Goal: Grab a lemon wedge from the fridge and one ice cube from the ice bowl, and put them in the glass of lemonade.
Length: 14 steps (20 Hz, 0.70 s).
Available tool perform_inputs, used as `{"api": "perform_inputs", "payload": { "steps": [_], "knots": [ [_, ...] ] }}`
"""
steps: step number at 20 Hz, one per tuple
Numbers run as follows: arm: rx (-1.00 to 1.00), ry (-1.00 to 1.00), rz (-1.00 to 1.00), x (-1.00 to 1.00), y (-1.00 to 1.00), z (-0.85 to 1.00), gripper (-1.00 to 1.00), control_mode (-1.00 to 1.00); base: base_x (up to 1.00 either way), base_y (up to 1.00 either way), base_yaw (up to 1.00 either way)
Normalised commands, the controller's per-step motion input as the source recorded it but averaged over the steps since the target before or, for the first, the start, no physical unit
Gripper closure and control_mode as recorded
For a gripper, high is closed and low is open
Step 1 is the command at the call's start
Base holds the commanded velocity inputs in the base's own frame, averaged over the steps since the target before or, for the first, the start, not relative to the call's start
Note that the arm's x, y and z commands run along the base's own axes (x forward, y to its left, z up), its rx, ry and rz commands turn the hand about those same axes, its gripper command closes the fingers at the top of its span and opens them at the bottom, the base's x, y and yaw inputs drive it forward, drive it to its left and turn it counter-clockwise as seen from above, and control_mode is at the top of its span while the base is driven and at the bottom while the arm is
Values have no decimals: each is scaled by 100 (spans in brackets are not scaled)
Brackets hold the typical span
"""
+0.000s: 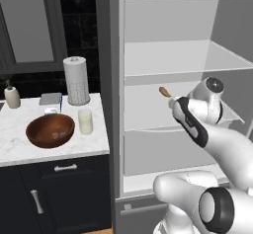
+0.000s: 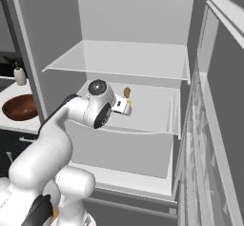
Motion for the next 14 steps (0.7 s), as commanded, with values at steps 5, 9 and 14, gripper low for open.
{"api": "perform_inputs", "payload": {
  "steps": [5,9,14],
  "knots": [
    [0,0,0,44,0,-3,-100,-100,0,0,0],
    [0,4,0,47,0,0,-100,-100,0,0,0],
    [0,5,0,29,0,0,-100,-100,0,0,0]
  ]
}}
